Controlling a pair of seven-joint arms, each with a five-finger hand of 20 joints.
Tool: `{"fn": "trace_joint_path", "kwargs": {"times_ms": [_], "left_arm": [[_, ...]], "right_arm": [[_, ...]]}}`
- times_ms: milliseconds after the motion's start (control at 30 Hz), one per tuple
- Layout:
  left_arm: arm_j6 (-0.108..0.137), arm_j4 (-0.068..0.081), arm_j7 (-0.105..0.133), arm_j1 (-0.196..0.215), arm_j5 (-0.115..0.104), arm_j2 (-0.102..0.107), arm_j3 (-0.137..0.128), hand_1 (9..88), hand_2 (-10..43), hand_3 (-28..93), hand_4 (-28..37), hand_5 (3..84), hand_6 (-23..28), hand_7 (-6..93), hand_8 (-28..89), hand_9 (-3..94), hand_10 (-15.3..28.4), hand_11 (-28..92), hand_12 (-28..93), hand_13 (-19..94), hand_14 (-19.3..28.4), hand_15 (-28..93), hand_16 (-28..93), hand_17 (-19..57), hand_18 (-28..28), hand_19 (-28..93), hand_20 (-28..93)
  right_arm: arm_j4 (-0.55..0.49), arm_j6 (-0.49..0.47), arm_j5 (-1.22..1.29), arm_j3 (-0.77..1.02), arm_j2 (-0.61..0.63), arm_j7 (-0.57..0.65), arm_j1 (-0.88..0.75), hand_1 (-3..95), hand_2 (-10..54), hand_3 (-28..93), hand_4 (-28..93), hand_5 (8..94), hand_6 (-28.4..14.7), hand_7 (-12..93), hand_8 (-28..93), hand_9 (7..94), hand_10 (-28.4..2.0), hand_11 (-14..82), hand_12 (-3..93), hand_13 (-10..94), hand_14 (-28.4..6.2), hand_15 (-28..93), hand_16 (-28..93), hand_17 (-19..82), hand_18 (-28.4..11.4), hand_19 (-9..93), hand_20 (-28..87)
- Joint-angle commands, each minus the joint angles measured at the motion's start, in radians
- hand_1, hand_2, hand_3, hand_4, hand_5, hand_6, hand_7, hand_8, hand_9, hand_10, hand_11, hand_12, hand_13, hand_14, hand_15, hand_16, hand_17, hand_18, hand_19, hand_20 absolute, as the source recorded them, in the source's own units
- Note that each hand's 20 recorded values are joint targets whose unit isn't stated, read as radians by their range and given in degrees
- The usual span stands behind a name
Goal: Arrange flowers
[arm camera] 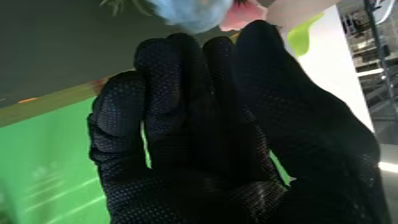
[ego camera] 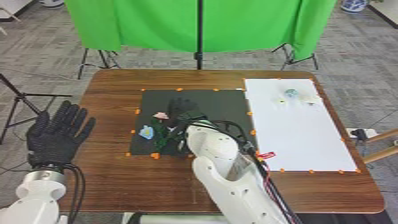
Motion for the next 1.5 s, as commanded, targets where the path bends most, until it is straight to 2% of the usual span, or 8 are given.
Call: {"fn": "trace_joint_path", "kwargs": {"times_ms": [33, 167, 300, 667, 900, 1300, 1367, 1500], "left_arm": [[-0.003, -0.014, -0.004, 0.039, -0.007, -0.018, -0.008, 28.5, 14.7, 74, -26.1, 42.4, 9.3, 12.4, -8, 41.7, 14.8, 24, 14, 33, 15.2, 42, -4, -4.0, 15.0, 34, 19], [-0.017, -0.016, -0.014, 0.043, 0.017, -0.029, -0.005, 28.5, 14.6, 74, -26.0, 42.1, 9.2, 12.4, -8, 41.6, 14.8, 24, 14, 33, 15.2, 42, -4, -4.0, 15.0, 34, 19], [-0.048, -0.012, -0.02, 0.054, 0.092, -0.034, 0.001, 28.6, 14.6, 74, -26.2, 42.6, 9.2, 12.4, -8, 41.4, 14.9, 24, 14, 33, 15.2, 42, -4, -4.0, 15.0, 34, 19], [-0.041, -0.015, 0.024, 0.077, 0.079, -0.038, -0.011, 27.8, 14.3, 73, -26.4, 44.5, 9.2, 12.3, -8, 41.2, 15.0, 23, 14, 32, 15.3, 42, -3, -3.9, 14.9, 33, 19], [-0.019, -0.015, 0.027, 0.081, 0.087, -0.041, -0.002, 28.5, 14.0, 73, -26.4, 44.7, 9.2, 12.4, -8, 41.2, 15.1, 23, 14, 32, 15.2, 42, -3, -3.8, 14.8, 33, 19], [-0.011, -0.013, 0.022, 0.073, 0.082, -0.043, 0.004, 29.9, 13.3, 73, -26.0, 45.0, 9.2, 12.9, -8, 41.4, 14.8, 24, 15, 32, 15.1, 42, -3, -3.9, 14.8, 33, 20], [0.026, -0.023, 0.023, 0.075, 0.068, -0.046, 0.001, 29.9, 13.7, 72, -26.2, 45.1, 9.2, 13.0, -8, 41.4, 14.9, 24, 15, 32, 15.0, 42, -3, -3.9, 14.8, 33, 20], [0.036, -0.026, 0.026, 0.078, 0.043, -0.046, 0.001, 29.7, 14.3, 73, -26.2, 45.9, 9.2, 13.3, -8, 41.6, 15.0, 24, 15, 32, 15.1, 42, -3, -4.0, 14.9, 34, 20]], "right_arm": [[-0.071, -0.014, 0.05, 0.029, 0.01, 0.053, -0.019, 58.0, -9.5, 71, -28, 59.8, -6.0, 19, -12, 61.5, -18.4, 21.3, 19.4, 55, -12.6, 55, 36, 31, -23.8, 85, 37], [-0.111, 0.061, 0.059, 0.105, 0.063, 0.052, -0.011, 50.5, -9.5, 77, -28, 55.0, -7.7, 17, -11, 57.1, -20.3, 19.7, 18.3, 53, -16.6, 59, 27, 31, -24.4, 85, 36], [-0.066, 0.145, 0.088, 0.231, 0.135, 0.101, 0.022, 47.8, -9.5, 78, -28, 47.9, -9.9, 14, -10, 47.3, -22.2, 16.8, 17.1, 44, -18.7, 56, 18, 29, -24.4, 84, 34], [0.023, -0.038, 0.061, 0.515, 0.243, 0.19, 0.059, 55.4, -9.5, 80, -28, 44.7, -7.3, 13, -11, 39.2, -18.2, 10.9, 12.3, 33, -15.7, 29, 9, 22, -22.4, 74, 28], [0.13, -0.007, 0.072, 0.479, 0.226, 0.18, 0.107, 56.4, -9.5, 80, -28, 47.4, -5.9, 14, -11, 41.2, -16.8, 10.8, 12.1, 35, -15.2, 28, 11, 22, -22.4, 74, 29], [0.199, -0.151, 0.064, 0.471, 0.216, 0.206, 0.124, 58.0, -9.5, 80, -28, 53.5, -4.4, 16, -12, 48.7, -15.5, 13.1, 14.8, 41, -15.1, 33, 14, 24, -22.0, 76, 31], [0.209, -0.131, 0.066, 0.467, 0.216, 0.219, 0.115, 57.0, -9.5, 80, -28, 50.7, -4.7, 15, -12, 47.1, -16.5, 12.9, 15.3, 40, -15.8, 33, 14, 24, -22.5, 76, 31], [0.229, 0.035, 0.042, 0.433, 0.226, 0.239, 0.081, 59.2, -9.5, 76, -28, 55.6, -4.2, 19, -13, 53.6, -17.4, 22.4, 19.9, 48, -14.0, 46, 20, 28, -22.5, 80, 33]]}}
